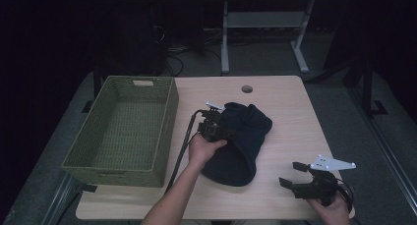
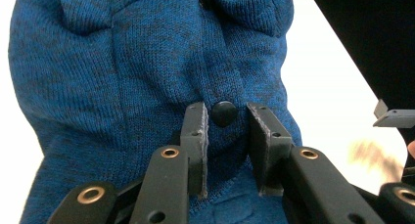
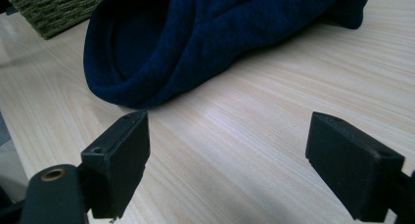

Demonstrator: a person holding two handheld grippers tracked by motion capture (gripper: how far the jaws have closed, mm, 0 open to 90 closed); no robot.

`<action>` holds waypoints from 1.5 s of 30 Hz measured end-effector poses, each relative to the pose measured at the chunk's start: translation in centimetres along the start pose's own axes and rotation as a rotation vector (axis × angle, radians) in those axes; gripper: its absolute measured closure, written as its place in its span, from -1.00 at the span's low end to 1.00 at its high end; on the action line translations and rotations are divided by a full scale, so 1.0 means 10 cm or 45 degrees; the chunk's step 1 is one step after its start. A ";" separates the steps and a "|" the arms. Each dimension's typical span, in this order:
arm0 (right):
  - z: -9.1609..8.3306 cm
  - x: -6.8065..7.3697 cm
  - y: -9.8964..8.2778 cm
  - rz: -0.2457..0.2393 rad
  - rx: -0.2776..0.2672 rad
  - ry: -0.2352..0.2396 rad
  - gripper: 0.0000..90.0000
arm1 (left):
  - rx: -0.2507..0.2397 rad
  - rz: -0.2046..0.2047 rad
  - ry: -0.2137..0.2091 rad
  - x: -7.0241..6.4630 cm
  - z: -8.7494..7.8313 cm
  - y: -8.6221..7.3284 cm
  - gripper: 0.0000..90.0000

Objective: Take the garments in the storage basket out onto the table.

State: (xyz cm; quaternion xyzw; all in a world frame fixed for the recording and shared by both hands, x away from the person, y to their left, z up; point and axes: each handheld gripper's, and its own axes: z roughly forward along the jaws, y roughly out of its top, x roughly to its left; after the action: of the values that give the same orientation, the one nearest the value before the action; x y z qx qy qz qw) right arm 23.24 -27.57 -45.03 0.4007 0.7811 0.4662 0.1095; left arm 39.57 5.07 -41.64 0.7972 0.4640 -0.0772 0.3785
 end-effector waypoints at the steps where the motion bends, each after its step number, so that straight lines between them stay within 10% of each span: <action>1: 0.00 0.00 0.00 0.001 0.001 0.001 -0.64 | 0.006 -0.002 -0.001 0.01 0.01 -0.01 0.57; 26: 0.13 0.06 0.02 -0.005 0.066 0.035 -0.46 | 0.023 -0.049 -0.010 0.14 0.04 -0.25 0.27; 45: 0.66 0.35 0.41 -0.043 0.205 0.275 0.84 | 0.028 -0.038 0.153 0.32 -0.16 -0.43 0.64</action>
State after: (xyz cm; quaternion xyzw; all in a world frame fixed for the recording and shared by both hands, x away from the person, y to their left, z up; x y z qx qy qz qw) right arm 26.69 -19.80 -44.49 0.3425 0.8300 0.4403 0.0002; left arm 37.59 9.56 -44.34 0.7974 0.4970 -0.0399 0.3400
